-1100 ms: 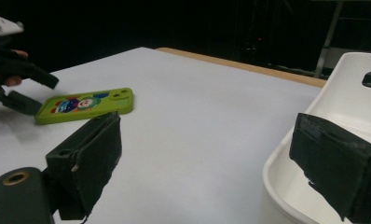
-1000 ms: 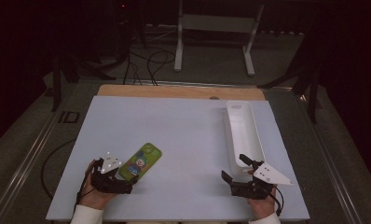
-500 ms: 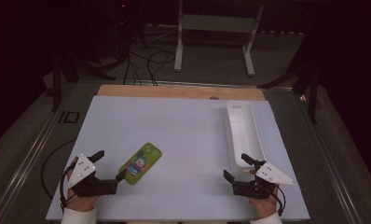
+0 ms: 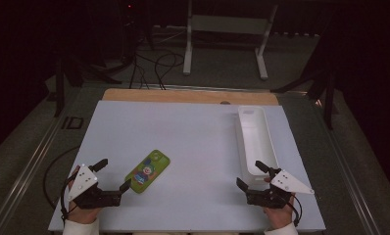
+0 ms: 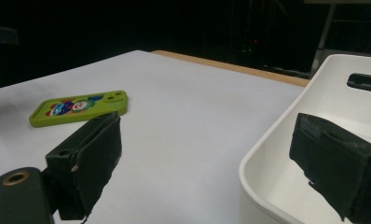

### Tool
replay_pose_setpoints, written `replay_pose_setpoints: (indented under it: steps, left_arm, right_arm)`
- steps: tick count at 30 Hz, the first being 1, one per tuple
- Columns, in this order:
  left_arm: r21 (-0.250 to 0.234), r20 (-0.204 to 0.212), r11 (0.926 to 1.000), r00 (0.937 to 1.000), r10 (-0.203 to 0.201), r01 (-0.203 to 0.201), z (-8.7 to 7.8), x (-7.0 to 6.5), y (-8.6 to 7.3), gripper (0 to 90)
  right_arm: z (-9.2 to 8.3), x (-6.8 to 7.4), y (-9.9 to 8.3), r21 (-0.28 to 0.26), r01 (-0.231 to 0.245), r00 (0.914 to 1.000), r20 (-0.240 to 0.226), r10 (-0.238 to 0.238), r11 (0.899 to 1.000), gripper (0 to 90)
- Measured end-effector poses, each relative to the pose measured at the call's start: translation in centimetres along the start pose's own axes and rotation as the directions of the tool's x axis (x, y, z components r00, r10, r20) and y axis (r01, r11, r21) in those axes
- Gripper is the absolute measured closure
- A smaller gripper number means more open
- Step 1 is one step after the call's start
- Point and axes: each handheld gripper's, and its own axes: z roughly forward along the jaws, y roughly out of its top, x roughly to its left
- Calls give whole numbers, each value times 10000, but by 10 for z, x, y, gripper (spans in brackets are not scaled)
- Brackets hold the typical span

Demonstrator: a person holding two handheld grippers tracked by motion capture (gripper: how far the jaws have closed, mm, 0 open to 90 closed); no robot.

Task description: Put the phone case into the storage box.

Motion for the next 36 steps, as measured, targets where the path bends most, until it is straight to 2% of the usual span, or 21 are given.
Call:
replay_pose_setpoints:
  steps: [5, 12, 15, 19, 24, 27, 31, 36]
  left_arm:
    - [168, -31, 9998, 10000, -57, 58, 1, 0, 1, 0]
    - [772, 99, 9970, 9999, -15, 7, 6, -1, 2, 0]
    - [1125, 242, 9936, 9996, -163, 135, 10, -1, 6, 0]
    - [1563, 185, 9877, 9998, -82, 52, 15, -1, 13, 0]
    - [2305, 143, 9731, 9999, -42, 8, 27, 2, 20, 0]
    - [2776, 92, 9606, 9999, 118, -139, 35, 2, 22, 0]
    - [3422, 159, 9395, 9998, 134, -180, 47, 4, 24, 0]
    - [3945, 118, 9186, 9997, 206, -236, 59, 3, 25, 0]
  right_arm:
    - [0, 0, 0, 22, 29, 10000, -6, -29, 10000, 89]
    - [0, 0, -1, 55, -3, 10000, 12, 3, 10000, 88]
    - [0, -1, -1, 56, -47, 10000, 63, 47, 10000, 89]
    - [0, -1, -1, 40, -104, 9999, 101, 103, 9999, 89]
    - [0, -1, -2, 43, -132, 9999, 112, 131, 9999, 89]
    - [0, 0, -2, 41, -118, 9999, 104, 118, 9999, 89]
    - [0, 0, -2, 50, -111, 9999, 107, 111, 9999, 88]
    - [0, 0, -2, 33, -114, 9999, 117, 114, 9999, 88]
